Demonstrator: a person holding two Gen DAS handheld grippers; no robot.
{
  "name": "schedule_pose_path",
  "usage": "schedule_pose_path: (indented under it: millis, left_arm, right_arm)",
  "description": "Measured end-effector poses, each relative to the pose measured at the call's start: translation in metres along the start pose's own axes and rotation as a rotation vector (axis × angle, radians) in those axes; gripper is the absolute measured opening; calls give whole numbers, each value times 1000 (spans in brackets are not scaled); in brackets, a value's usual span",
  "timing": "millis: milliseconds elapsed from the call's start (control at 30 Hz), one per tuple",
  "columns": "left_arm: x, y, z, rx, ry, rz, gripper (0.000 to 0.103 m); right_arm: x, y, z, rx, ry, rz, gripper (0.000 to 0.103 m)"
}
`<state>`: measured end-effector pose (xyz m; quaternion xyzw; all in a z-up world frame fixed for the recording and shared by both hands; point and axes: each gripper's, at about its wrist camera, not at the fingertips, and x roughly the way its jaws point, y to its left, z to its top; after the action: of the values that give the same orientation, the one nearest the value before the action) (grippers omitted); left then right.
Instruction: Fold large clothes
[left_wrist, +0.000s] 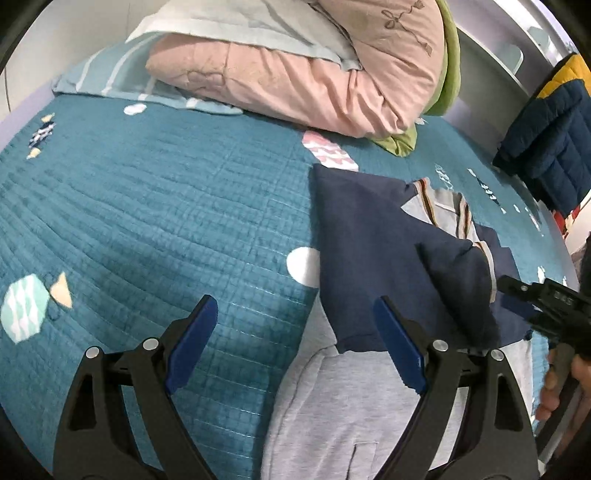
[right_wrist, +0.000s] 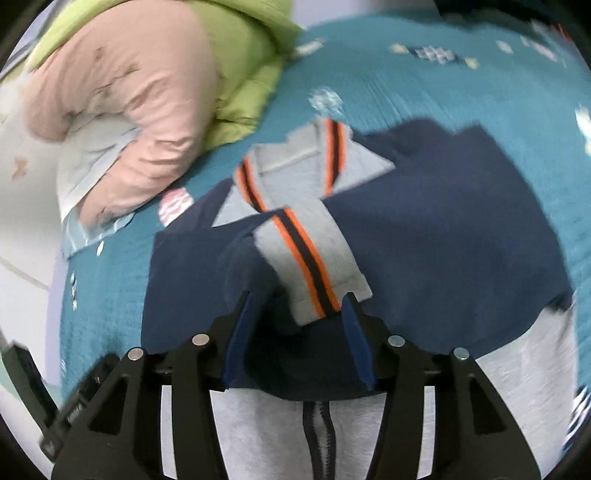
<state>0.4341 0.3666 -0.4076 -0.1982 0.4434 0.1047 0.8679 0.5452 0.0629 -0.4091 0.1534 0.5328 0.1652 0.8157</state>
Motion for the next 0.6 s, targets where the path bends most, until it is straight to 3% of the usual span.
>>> schedule_pose_path:
  millis: [33, 100, 167, 300, 400, 433, 600]
  left_arm:
    - [2, -1, -1, 2, 6, 0, 87]
    - [5, 0, -1, 5, 17, 4, 87]
    - [8, 2, 0, -5, 22, 4, 87]
    - [10, 9, 3, -35, 22, -1, 87]
    - [11, 13, 5, -42, 24, -2, 87]
    - [11, 15, 6, -46, 25, -4, 87]
    - [8, 26, 8, -76, 16, 5, 87]
  right_arm:
    - [7, -4, 4, 39, 12, 9, 49]
    - [13, -12, 9, 107, 23, -57, 50]
    - [16, -17, 13, 144, 6, -168, 53]
    - [27, -27, 15, 216, 26, -149, 56]
    - [21, -25, 16, 224, -17, -49, 21]
    - [17, -19, 16, 208, -38, -13, 16]
    - [-14, 49, 12, 23, -164, 130, 10]
